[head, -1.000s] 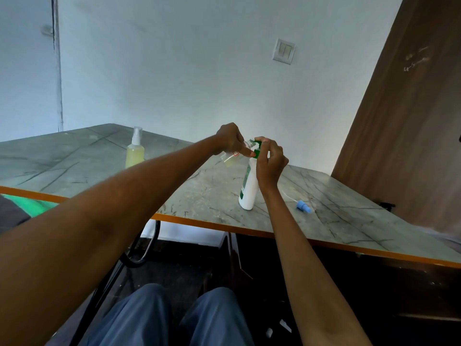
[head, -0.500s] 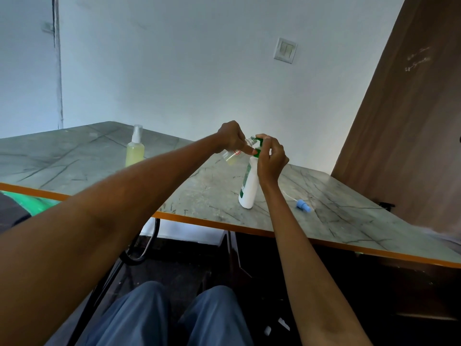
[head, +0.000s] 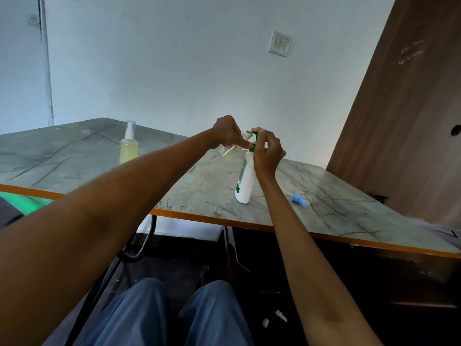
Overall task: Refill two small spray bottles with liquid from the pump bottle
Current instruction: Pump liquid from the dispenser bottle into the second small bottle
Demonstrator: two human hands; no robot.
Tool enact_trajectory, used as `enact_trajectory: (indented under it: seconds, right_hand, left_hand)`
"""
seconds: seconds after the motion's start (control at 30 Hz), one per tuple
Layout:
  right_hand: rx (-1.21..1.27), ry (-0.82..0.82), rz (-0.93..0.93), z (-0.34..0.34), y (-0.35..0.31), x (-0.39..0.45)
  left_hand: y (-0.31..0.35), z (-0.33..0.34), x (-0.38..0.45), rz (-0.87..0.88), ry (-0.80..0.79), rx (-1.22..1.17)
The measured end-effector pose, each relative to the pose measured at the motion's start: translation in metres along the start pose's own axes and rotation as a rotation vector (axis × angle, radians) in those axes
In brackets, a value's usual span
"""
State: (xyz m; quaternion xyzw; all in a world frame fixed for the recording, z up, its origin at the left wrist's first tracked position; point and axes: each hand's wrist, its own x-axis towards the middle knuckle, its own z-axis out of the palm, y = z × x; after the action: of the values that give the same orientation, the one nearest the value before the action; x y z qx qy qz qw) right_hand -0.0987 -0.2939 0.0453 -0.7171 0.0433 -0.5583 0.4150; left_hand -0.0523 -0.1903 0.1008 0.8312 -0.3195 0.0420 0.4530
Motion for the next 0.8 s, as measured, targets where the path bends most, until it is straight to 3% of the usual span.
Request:
enact_trajectory:
  seconds: [0.2,0.47,0.8]
  right_hand:
    - [0.002,0.043,-0.074,0.005,0.007,-0.005]
    - [-0.054,-0.020,-0.046,-0.002,0.003,0.007]
    - [-0.042,0.036,-0.069,0.005,0.011,-0.002]
  left_hand:
    - [-0.006,0.001,-0.004,0.004,-0.003,0.008]
    - [-0.002,0.001,-0.003,0.014,0.017,-0.013]
    - [-0.010,0.002,0.001,0.007,-0.004,-0.005]
